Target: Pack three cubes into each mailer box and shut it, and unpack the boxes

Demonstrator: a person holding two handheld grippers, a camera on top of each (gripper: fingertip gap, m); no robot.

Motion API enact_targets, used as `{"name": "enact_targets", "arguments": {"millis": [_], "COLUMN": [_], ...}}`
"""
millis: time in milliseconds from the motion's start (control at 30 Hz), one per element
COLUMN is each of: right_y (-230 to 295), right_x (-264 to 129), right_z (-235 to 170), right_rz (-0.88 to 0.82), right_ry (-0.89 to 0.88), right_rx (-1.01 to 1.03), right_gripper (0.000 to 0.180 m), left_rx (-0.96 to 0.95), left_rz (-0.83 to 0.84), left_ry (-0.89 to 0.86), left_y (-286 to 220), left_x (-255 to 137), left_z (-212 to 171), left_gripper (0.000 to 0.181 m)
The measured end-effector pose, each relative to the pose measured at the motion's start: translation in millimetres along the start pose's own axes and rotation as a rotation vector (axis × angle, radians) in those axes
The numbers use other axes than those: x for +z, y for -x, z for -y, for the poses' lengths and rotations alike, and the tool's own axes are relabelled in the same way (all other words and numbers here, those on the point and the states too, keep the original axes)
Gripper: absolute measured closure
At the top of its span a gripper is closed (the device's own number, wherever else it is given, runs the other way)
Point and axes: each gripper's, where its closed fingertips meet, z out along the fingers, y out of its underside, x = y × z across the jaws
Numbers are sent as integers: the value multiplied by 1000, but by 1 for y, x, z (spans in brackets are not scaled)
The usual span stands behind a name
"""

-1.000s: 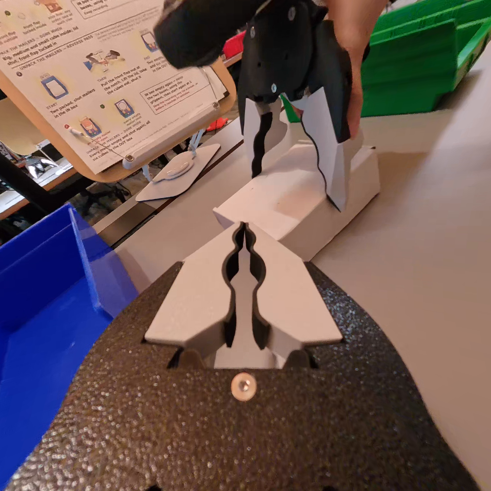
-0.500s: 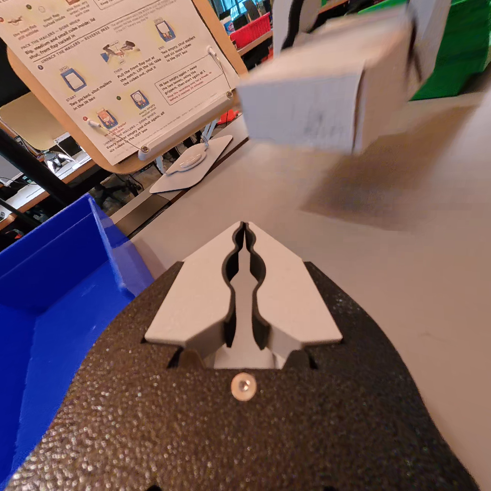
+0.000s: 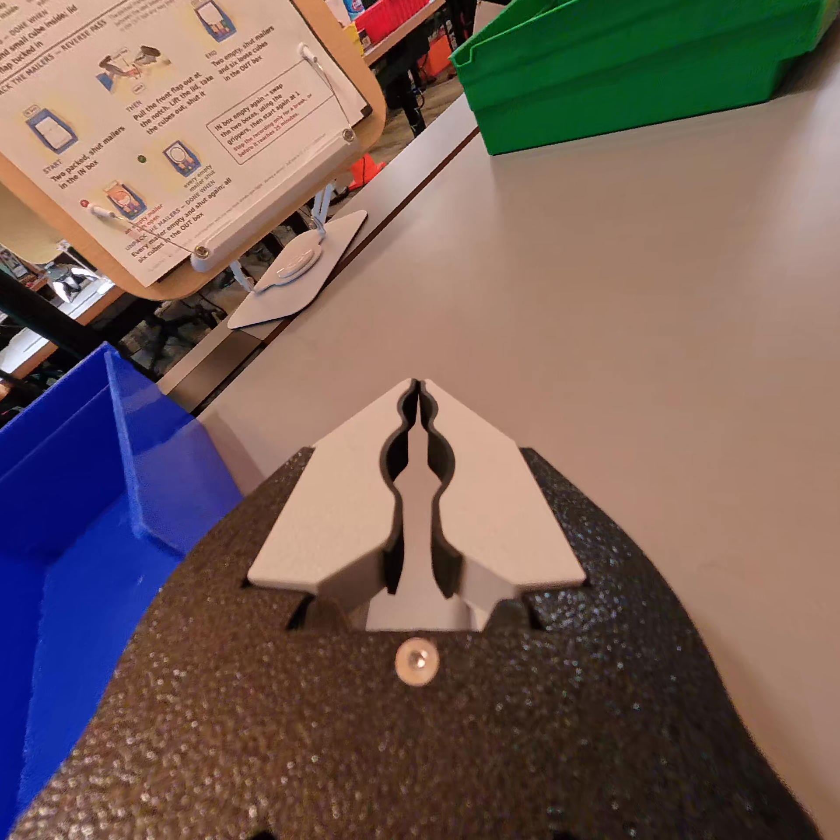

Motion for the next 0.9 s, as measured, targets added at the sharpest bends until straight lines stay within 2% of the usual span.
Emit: {"name": "enact_targets", "arguments": {"millis": [200,367,467,600,633,733,900], "right_y": [13,15,11,-6,-8,3,42], "right_x": [55,86,91,76,66,33,-16], "right_z": [13,11,8,-1,-3,4,8], "right_rz": [45,65,38,-138,-185,-254,-360], "right_ry": [-92,-39,14,93,90,-63,-345], "right_rx": [-12,-58,-46,-29,-23,95,362], "right_gripper": [50,51,49,37,39,53,72], "left_rx": [54,89,97,113,118,121,63], "left_rz": [-25,-36,-46,-55,-65,-107,-252], "left_ry": [25,53,72,111,122,118,88], "left_y": [-12,-16,-19,-27,-32,-58,-116], "left_x": [5,7,10,16,19,30,52], "left_z": [-3,-9,-13,-15,-13,6,64], "left_gripper": [181,181,181,178,175,166,149]}}
